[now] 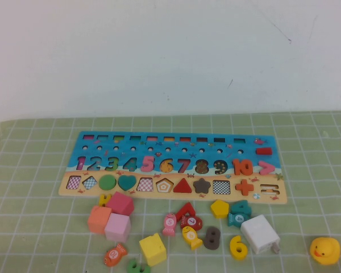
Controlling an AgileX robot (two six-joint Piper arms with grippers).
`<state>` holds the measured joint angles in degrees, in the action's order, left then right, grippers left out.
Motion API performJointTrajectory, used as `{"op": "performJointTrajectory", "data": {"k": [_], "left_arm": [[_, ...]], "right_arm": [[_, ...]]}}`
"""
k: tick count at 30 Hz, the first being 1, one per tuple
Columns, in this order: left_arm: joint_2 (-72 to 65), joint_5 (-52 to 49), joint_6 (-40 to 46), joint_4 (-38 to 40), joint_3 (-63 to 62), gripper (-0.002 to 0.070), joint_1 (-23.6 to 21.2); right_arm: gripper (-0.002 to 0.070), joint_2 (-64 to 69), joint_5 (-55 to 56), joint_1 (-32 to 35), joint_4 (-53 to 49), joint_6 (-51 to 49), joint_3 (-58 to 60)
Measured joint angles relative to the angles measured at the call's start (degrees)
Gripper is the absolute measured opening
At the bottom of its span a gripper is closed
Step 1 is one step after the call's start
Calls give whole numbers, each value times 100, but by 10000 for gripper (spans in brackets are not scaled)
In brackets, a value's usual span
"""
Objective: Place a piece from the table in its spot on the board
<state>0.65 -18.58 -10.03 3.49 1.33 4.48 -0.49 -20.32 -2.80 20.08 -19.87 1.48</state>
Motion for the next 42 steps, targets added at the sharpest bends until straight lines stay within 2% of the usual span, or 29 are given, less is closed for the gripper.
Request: {"op": "performJointTrajectory", "data": {"k": [4,14,17,21,25,28,36,42], "left_arm": [[0,0,0,0,0,-1,0],[0,0,0,0,0,-1,0],[0,0,0,0,0,-1,0],[0,0,0,0,0,-1,0],[0,0,0,0,0,-1,0],[0,0,0,0,0,-1,0],[0,0,0,0,0,-1,0],[0,0,0,0,0,-1,0]], "right_arm": [[-1,0,0,0,1304,-275,0],[-1,0,20,0,1750,149,0],[-1,0,135,0,1844,804,-100],[-1,19,130,0,1673,2632,-906],[-1,663,-851,0,978,4242,-2050],[-1,1485,-1841,0,463,4769,-2873],[-1,3692,-3542,-213,88,4986,-5019],[-1,5118,-4323,-998,124,4989,-5801]]}}
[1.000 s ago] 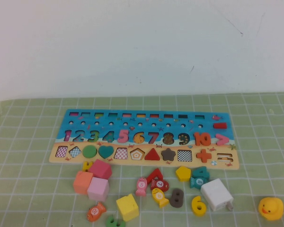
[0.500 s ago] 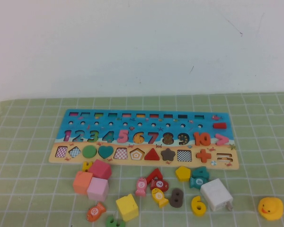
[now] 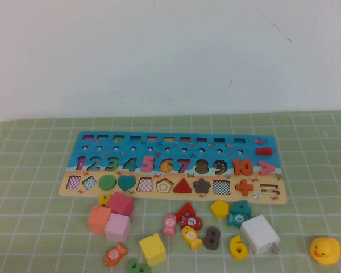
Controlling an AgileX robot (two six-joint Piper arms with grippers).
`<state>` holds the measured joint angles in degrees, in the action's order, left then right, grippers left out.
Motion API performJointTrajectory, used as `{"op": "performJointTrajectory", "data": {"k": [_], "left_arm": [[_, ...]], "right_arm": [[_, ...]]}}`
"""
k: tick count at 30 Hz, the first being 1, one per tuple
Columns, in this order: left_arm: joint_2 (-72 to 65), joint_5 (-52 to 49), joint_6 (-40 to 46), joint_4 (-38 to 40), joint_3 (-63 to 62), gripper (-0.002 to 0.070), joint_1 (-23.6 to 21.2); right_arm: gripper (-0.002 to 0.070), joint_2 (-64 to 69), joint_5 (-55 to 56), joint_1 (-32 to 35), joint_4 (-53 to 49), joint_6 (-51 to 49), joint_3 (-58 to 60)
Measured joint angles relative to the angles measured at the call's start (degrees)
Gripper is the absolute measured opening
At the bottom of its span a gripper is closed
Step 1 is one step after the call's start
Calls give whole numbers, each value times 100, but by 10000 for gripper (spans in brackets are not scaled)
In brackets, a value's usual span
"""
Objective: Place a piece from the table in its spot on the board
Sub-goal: Pick up the "number 6"
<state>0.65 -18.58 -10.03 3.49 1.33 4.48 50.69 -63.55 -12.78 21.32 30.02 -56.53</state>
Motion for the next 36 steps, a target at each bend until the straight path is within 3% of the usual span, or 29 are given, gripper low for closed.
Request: {"op": "performJointTrajectory", "data": {"k": [5,13,17,27,32,36], "left_arm": [[0,0,0,0,0,-1,0],[0,0,0,0,0,-1,0],[0,0,0,0,0,-1,0],[0,0,0,0,0,-1,0],[0,0,0,0,0,-1,0],[0,0,0,0,0,-1,0]], "right_arm": [[-1,1273,-25,-1084,-164,-273,-617],[-1,3049,7,-2739,-1932,-1808,-1301],[-1,3706,21,-3055,-2257,-2354,-1372],[7,4862,419,-3062,-2077,-2893,-1396],[121,5231,916,-3062,-2062,-3307,-1408],[303,5528,1186,-3008,-2048,-3755,-1408]]}}
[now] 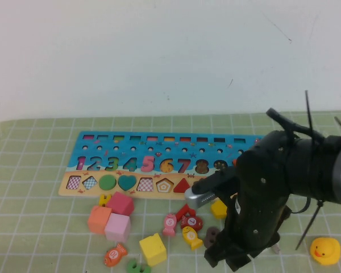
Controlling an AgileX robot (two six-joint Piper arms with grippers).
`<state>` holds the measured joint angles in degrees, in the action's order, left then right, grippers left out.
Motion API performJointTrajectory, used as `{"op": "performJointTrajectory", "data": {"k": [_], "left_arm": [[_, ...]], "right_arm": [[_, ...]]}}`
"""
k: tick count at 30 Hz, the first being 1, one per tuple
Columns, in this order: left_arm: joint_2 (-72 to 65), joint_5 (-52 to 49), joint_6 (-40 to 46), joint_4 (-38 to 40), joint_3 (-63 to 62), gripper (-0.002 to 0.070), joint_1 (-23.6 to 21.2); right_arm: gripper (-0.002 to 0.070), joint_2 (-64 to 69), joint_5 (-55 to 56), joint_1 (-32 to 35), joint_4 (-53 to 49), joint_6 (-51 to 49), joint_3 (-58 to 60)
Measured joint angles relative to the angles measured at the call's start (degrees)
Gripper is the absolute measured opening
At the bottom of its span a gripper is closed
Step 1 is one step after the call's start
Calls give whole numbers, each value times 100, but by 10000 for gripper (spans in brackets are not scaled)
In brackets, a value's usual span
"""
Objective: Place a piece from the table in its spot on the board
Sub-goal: Pick up the "number 6"
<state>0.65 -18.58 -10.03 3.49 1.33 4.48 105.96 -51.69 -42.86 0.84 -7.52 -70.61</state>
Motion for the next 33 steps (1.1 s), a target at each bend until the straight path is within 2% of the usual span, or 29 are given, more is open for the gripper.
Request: {"op": "performJointTrajectory", "data": {"k": [2,4,9,25,29,33], "left_arm": [[0,0,0,0,0,-1,0],[0,0,0,0,0,-1,0],[0,0,0,0,0,-1,0],[0,0,0,0,0,-1,0],[0,0,0,0,0,-1,0],[0,0,0,0,0,-1,0]], "right_arm": [[382,179,56,126,0,-170,0],[426,352,81,291,10,-309,0],[451,542,160,594,42,-418,0],[454,583,748,631,567,-49,0],[424,662,857,631,567,-49,0],[353,748,870,631,534,-49,-15]]}}
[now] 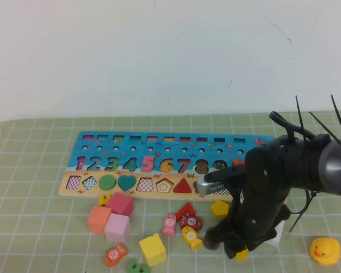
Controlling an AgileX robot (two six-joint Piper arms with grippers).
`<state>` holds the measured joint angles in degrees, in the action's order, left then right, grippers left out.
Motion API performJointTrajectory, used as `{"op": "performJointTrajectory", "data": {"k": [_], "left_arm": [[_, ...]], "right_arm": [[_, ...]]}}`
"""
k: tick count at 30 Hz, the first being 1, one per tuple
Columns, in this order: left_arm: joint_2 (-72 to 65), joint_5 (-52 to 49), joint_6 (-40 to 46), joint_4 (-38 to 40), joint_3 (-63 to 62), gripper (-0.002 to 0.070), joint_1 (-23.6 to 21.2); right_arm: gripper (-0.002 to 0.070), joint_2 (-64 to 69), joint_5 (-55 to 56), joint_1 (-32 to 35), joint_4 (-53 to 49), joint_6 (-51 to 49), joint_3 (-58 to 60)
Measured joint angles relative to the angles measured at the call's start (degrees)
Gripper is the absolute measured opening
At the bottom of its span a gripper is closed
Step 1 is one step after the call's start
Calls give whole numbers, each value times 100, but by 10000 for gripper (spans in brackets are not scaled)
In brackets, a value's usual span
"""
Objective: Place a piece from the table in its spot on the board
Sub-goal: Pick up the "number 6", then place the "number 6" into the hole of the number 6
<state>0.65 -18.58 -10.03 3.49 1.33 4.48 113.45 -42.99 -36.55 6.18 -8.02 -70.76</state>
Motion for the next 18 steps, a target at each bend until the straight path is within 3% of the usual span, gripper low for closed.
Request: {"op": "performJointTrajectory", "data": {"k": [4,11,18], "left_arm": [[0,0,0,0,0,-1,0],[0,0,0,0,0,-1,0],[0,0,0,0,0,-1,0]], "right_arm": [[277,21,-23,13,-70,-76,-36],[276,-51,-128,-25,-126,5,-201],[276,-212,-473,-144,-300,278,-1185]]}}
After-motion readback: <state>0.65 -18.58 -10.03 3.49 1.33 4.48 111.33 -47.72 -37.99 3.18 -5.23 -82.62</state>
